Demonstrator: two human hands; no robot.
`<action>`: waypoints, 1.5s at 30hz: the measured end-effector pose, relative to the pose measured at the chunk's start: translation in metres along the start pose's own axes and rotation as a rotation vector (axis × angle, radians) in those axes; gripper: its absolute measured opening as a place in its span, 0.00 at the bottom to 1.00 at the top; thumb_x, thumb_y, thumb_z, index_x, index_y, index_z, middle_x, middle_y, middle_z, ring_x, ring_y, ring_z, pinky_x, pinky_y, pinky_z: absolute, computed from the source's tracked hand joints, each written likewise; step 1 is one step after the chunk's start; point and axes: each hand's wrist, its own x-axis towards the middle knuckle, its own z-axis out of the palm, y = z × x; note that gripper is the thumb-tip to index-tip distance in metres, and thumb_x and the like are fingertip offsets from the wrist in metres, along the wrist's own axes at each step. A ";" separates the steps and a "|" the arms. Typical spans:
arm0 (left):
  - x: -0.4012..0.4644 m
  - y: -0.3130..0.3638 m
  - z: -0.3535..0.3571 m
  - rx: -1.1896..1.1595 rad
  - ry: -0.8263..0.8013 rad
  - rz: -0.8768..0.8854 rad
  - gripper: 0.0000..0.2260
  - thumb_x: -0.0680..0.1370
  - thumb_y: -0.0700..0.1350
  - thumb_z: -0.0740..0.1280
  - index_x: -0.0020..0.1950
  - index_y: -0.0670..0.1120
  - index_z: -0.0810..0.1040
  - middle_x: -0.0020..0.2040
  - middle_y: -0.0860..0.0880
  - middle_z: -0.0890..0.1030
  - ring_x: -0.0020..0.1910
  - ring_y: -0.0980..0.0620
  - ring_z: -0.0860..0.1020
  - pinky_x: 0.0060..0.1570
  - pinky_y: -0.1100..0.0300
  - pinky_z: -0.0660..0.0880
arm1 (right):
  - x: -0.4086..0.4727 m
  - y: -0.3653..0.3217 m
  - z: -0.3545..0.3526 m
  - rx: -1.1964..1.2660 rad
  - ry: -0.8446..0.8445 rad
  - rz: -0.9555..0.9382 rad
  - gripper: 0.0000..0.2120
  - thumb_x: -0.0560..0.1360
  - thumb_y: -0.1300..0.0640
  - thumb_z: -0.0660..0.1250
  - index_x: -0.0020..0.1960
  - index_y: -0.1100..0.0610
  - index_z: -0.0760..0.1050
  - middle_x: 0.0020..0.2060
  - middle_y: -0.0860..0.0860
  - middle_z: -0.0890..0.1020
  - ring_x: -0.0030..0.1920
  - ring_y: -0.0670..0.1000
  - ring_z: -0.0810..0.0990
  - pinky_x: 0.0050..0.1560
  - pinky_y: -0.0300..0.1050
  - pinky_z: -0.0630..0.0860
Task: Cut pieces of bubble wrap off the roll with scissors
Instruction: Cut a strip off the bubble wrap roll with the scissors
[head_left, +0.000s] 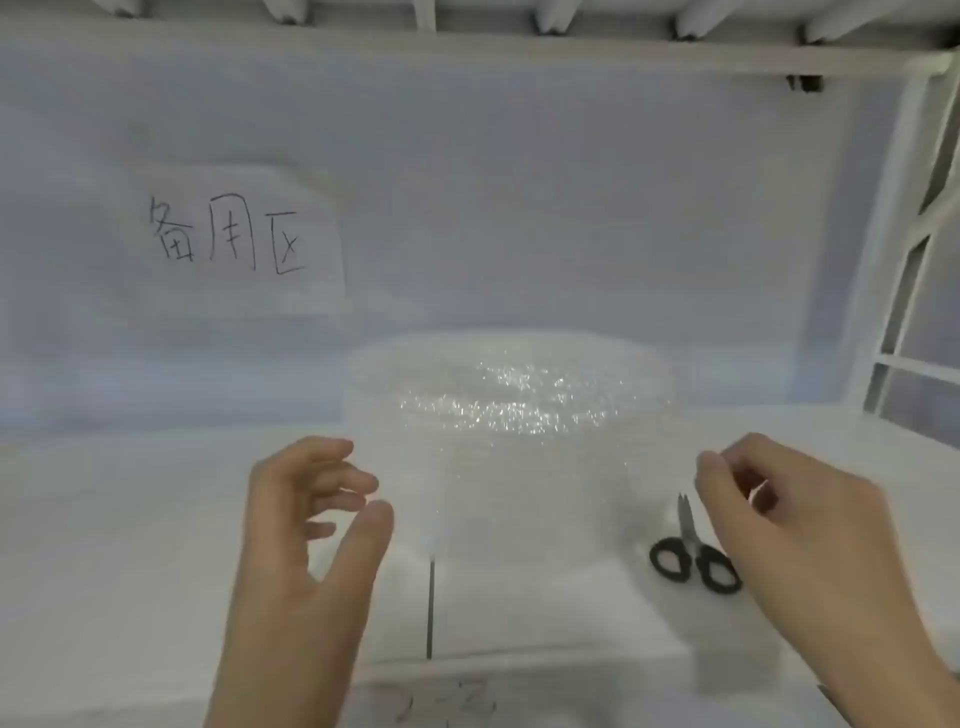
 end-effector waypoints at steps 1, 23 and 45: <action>-0.009 -0.010 0.000 0.061 -0.049 -0.033 0.15 0.67 0.55 0.67 0.51 0.67 0.72 0.46 0.60 0.80 0.47 0.60 0.78 0.48 0.65 0.71 | -0.007 0.012 0.009 -0.088 -0.070 -0.016 0.12 0.76 0.48 0.63 0.35 0.50 0.74 0.35 0.47 0.76 0.37 0.49 0.75 0.35 0.47 0.67; -0.026 -0.040 0.014 0.338 -0.595 -0.372 0.06 0.67 0.54 0.70 0.39 0.55 0.84 0.32 0.60 0.81 0.33 0.56 0.76 0.46 0.54 0.72 | 0.016 0.038 0.018 -0.581 -0.634 0.175 0.11 0.70 0.56 0.68 0.35 0.58 0.68 0.30 0.50 0.73 0.28 0.50 0.71 0.29 0.39 0.66; -0.021 -0.041 0.008 0.234 -0.653 -0.423 0.07 0.77 0.42 0.70 0.48 0.39 0.85 0.42 0.49 0.87 0.33 0.66 0.80 0.33 0.74 0.71 | -0.135 0.043 0.024 0.927 -0.956 0.579 0.12 0.66 0.55 0.74 0.45 0.61 0.80 0.40 0.54 0.82 0.30 0.49 0.80 0.28 0.43 0.76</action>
